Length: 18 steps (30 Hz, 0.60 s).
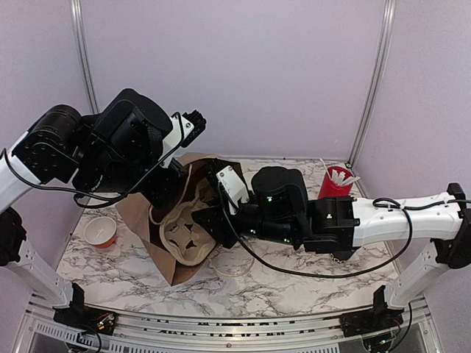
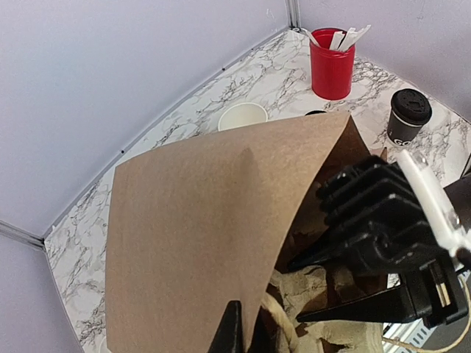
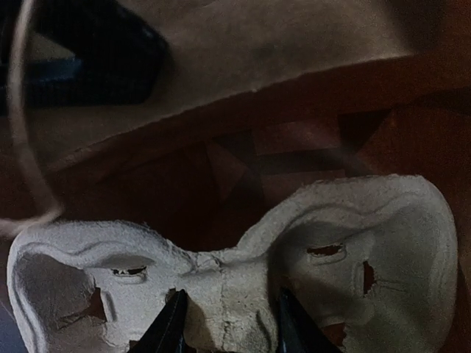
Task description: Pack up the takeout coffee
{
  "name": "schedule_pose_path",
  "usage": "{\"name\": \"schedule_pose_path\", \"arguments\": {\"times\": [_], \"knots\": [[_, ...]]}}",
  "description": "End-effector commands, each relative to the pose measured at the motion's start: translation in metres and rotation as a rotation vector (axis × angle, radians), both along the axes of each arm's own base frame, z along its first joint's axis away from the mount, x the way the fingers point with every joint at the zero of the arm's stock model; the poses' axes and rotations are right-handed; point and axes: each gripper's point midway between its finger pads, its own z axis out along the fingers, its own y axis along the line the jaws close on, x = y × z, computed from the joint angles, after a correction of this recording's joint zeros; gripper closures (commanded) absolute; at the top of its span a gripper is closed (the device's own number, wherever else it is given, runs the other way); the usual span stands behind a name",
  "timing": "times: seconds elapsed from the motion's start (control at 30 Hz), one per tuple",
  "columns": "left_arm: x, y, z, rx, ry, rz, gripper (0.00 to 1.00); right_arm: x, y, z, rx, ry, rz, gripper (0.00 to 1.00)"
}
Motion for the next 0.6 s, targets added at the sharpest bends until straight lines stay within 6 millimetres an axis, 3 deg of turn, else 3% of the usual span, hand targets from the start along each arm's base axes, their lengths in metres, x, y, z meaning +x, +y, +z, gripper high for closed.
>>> {"name": "schedule_pose_path", "arguments": {"times": [0.0, 0.23, 0.37, 0.47, 0.57], "knots": [[-0.015, -0.008, 0.013, -0.104, 0.066, -0.049, 1.0, 0.019, -0.016, 0.009, -0.127, -0.169, -0.193, 0.62], [-0.028, -0.016, 0.0, -0.143, 0.128, -0.113, 1.0, 0.019, -0.026, 0.038, -0.069, -0.342, -0.253, 0.62], [-0.034, -0.023, -0.006, -0.163, 0.165, -0.145, 1.0, 0.026, -0.032, 0.044, -0.123, -0.416, -0.292, 0.6], [-0.033, -0.025, 0.002, -0.22, 0.162, -0.138, 1.0, 0.02, -0.027, 0.041, -0.122, -0.416, -0.236, 0.59], [-0.023, -0.018, 0.019, -0.318, 0.152, -0.077, 1.0, 0.012, -0.021, 0.025, -0.124, -0.381, -0.173, 0.59]]}}
